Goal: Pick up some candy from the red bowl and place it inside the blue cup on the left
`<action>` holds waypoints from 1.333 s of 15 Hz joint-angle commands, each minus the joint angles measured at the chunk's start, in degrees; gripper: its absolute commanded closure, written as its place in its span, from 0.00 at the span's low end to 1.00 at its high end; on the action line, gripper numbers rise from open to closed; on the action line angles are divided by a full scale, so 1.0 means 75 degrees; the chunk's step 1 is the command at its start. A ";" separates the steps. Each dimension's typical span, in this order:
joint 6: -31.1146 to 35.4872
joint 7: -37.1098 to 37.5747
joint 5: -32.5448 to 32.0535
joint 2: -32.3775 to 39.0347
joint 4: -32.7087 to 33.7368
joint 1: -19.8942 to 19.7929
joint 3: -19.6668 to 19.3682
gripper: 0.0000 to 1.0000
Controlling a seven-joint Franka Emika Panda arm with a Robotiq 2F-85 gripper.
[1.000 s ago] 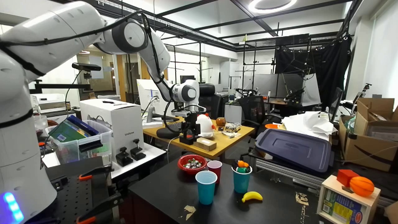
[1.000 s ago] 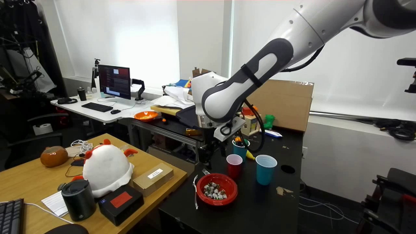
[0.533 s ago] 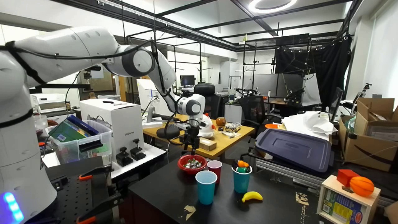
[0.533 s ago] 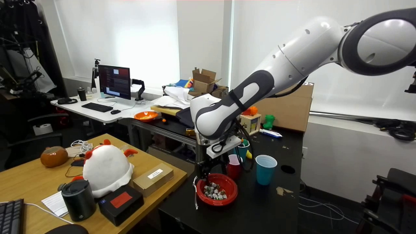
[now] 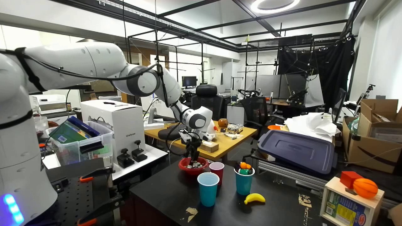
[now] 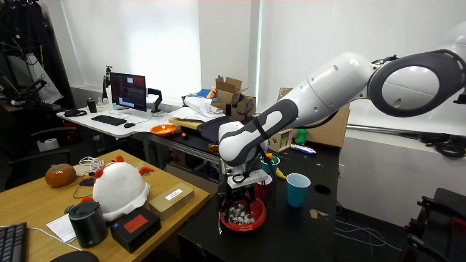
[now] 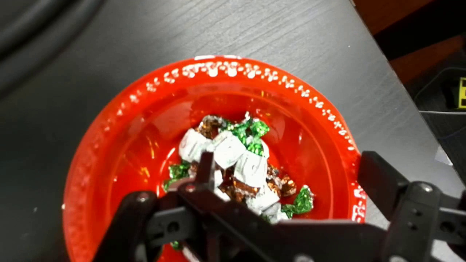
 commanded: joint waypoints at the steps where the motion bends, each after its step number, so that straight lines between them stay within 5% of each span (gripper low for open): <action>1: -0.0167 0.0011 0.0339 0.0514 0.0793 -0.0253 0.0236 0.00; 12: 0.0317 -0.1068 0.0353 0.0348 0.0536 -0.0710 0.0413 0.00; 20: 0.0763 -0.2817 0.0435 -0.0463 -0.0361 -0.1012 0.1465 0.00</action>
